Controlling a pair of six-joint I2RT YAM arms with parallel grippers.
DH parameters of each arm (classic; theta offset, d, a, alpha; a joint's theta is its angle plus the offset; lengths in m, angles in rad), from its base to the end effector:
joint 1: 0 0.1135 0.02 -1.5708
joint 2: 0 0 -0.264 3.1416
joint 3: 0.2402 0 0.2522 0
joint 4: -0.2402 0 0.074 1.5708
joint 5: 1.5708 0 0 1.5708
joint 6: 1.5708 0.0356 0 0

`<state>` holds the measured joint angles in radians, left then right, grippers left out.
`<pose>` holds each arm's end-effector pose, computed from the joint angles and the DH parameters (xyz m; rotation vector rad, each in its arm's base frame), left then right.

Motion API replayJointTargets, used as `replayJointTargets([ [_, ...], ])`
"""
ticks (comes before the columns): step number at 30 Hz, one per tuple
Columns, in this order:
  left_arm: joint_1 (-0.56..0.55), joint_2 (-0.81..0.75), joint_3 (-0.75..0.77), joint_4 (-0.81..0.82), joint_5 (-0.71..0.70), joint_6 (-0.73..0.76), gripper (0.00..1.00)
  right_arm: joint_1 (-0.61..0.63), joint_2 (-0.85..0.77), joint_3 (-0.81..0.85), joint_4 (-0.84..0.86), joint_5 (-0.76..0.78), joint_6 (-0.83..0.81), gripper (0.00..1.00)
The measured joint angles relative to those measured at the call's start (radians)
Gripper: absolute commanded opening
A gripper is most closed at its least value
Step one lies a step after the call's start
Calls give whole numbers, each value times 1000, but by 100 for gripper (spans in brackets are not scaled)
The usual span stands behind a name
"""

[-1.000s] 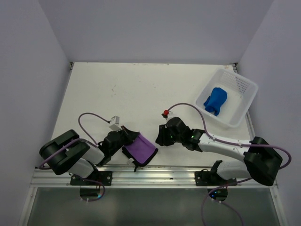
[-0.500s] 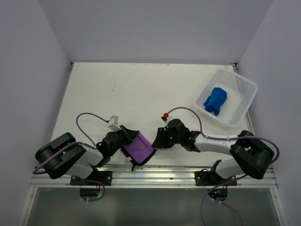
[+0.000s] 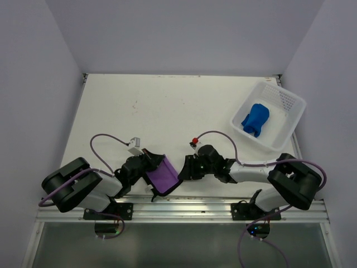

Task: Roll the towels
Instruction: Roll the towel

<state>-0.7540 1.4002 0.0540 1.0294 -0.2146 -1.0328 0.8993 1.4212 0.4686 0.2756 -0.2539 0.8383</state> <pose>0.1449 -0.1256 0.1143 -0.4337 1.9647 -0.9970 0.1523 0.2060 0.1418 -0.2304 2.5087 1.1274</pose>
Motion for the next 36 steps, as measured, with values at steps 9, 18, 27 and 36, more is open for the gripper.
replayJointTargets([
  [9,-6,-11,0,0,-3,-4,0,55,74,0,55,9,21,28],
  [18,-12,-47,0,-17,-13,-5,0,81,82,13,44,56,24,0],
  [27,-12,-120,-2,-94,-28,-4,1,153,15,74,-114,192,-47,0],
  [36,7,-232,51,-354,-43,9,35,243,4,156,-338,381,-133,0],
])
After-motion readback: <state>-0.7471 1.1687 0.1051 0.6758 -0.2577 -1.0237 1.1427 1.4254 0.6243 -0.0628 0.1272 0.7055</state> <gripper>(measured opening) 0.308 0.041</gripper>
